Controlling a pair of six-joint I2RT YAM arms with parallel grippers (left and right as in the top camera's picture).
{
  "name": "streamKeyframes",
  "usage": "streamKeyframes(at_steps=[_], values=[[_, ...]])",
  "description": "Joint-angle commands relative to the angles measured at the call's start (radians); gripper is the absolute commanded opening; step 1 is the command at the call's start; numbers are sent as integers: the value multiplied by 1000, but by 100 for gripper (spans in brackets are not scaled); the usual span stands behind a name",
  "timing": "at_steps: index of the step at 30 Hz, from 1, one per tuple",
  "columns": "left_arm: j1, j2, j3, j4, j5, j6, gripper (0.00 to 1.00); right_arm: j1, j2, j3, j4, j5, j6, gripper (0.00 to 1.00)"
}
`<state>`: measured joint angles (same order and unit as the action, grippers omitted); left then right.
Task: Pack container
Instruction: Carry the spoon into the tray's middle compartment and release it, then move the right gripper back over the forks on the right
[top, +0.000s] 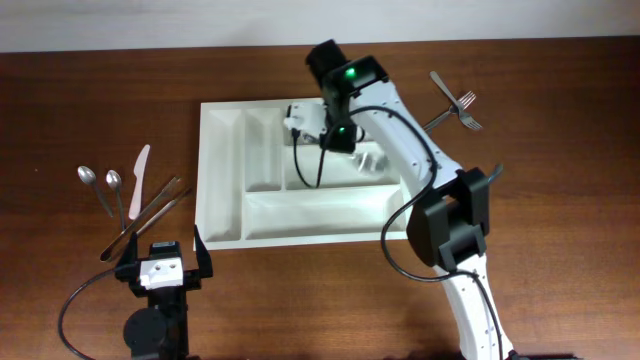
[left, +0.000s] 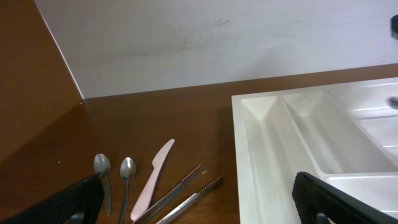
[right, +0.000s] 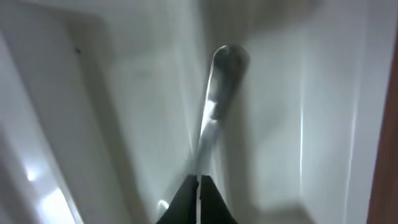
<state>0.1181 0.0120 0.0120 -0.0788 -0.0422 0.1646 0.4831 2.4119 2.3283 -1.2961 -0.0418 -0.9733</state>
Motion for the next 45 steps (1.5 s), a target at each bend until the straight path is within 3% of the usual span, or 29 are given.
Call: streamKeyframes(at_steps=[1, 11, 15, 19, 23, 26, 31, 34, 40, 45], values=[[-2, -6, -3, -2, -6, 12, 99, 8, -15, 0, 2, -3, -37, 4], [-2, -6, -3, -2, -6, 12, 99, 7, -15, -37, 16, -19, -27, 6], [-2, -6, -3, -1, -6, 12, 99, -6, -16, -36, 81, 37, 162, 40], [-2, -6, -3, -2, -6, 12, 99, -37, -16, -22, 127, 92, 403, 58], [-2, -6, -3, -2, -6, 12, 99, -95, -16, 17, 121, 130, 628, 64], [-2, -6, -3, -2, -6, 12, 99, -153, -21, 43, 109, 128, 749, 76], [-2, -6, -3, -2, -6, 12, 99, -253, -27, 79, 112, 21, 800, 93], [-2, -6, -3, -2, -6, 12, 99, -312, -27, 82, 162, -39, 857, 93], [-2, -6, -3, -2, -6, 12, 99, -411, -16, 80, 267, -37, 1013, 74], [-2, -6, -3, -2, -6, 12, 99, -462, 0, 77, 299, -12, 1039, 74]])
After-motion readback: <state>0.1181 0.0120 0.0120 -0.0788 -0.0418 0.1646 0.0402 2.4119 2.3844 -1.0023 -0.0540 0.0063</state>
